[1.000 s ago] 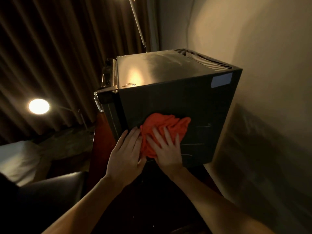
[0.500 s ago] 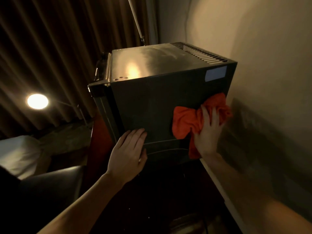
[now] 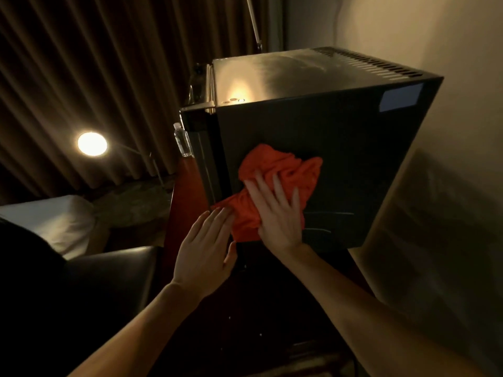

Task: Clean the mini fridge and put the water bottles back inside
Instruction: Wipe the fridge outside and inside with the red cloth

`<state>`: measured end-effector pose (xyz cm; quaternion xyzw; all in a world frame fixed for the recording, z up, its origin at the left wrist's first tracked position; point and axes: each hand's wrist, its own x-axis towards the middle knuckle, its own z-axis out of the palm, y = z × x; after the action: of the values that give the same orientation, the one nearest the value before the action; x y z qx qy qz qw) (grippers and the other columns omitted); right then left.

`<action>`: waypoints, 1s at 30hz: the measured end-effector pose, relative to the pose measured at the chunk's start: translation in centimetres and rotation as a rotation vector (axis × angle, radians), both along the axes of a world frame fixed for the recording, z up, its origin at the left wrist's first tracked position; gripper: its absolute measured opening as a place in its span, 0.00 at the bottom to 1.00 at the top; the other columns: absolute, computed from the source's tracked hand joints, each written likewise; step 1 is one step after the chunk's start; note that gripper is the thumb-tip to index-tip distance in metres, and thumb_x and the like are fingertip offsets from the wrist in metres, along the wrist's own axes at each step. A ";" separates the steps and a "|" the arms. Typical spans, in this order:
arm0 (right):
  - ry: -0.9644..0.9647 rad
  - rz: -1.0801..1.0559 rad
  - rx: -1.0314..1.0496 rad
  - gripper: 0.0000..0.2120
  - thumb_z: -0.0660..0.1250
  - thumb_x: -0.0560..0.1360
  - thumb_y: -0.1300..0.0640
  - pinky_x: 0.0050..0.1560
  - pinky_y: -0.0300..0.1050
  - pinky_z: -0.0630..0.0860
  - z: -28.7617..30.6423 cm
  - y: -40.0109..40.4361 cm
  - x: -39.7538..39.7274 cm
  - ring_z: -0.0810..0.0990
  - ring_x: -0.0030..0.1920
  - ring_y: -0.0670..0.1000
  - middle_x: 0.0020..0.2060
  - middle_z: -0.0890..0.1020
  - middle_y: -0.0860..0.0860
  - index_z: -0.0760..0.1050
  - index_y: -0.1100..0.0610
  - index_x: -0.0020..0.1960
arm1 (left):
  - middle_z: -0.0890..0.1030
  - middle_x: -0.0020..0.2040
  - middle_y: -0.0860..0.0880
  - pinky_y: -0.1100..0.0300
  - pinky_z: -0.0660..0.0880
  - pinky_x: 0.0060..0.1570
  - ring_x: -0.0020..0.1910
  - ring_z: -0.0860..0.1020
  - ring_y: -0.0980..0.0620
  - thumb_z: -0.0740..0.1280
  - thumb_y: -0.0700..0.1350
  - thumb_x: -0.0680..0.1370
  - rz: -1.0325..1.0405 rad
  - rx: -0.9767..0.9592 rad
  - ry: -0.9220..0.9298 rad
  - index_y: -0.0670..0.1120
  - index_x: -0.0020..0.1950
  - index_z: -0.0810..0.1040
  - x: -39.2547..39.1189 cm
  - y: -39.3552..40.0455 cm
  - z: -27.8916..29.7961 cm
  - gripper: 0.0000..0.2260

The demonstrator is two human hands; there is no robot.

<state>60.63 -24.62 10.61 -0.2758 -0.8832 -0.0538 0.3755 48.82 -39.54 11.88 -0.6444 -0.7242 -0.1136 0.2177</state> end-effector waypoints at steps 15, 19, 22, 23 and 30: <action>-0.222 -0.102 0.118 0.44 0.78 0.59 0.58 0.58 0.69 0.71 -6.6 6.1 8.9 0.76 0.64 0.59 0.71 0.71 0.53 0.63 0.50 0.72 | 0.74 0.67 0.43 0.52 0.58 0.72 0.69 0.68 0.47 0.61 0.51 0.76 -0.073 -0.062 -0.021 0.41 0.70 0.71 2.7 1.9 -4.6 0.24; 0.060 -0.238 -0.230 0.33 0.56 0.74 0.44 0.70 0.67 0.55 -6.7 6.8 11.3 0.59 0.75 0.64 0.76 0.61 0.58 0.56 0.52 0.77 | 0.75 0.67 0.43 0.53 0.59 0.73 0.69 0.69 0.47 0.61 0.51 0.76 -0.069 -0.080 -0.033 0.41 0.69 0.73 3.3 2.9 -4.7 0.24; 0.211 -0.343 -0.442 0.35 0.61 0.74 0.48 0.73 0.63 0.50 -9.4 6.0 10.5 0.52 0.76 0.64 0.77 0.55 0.60 0.56 0.55 0.78 | 0.75 0.68 0.43 0.53 0.59 0.74 0.69 0.69 0.47 0.65 0.49 0.76 -0.087 -0.078 -0.027 0.41 0.69 0.73 3.7 3.8 -5.1 0.23; 0.200 -0.384 -0.503 0.36 0.66 0.73 0.52 0.72 0.65 0.53 -10.5 5.6 10.0 0.52 0.75 0.65 0.77 0.53 0.60 0.55 0.54 0.77 | 0.75 0.68 0.43 0.53 0.58 0.74 0.70 0.69 0.47 0.67 0.48 0.75 -0.095 -0.085 -0.036 0.41 0.69 0.73 3.8 4.0 -5.4 0.24; 0.036 -0.466 -0.687 0.43 0.73 0.68 0.56 0.72 0.59 0.50 -14.7 3.8 9.0 0.52 0.74 0.64 0.76 0.51 0.59 0.52 0.50 0.75 | 0.76 0.66 0.42 0.54 0.57 0.73 0.68 0.72 0.45 0.66 0.48 0.74 -0.105 -0.111 -0.025 0.39 0.68 0.74 3.8 3.9 -6.6 0.24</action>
<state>69.59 -20.84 -4.11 -0.5785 -0.7571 0.1652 0.2548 52.60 -35.66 5.27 -0.6911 -0.6973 -0.0923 0.1665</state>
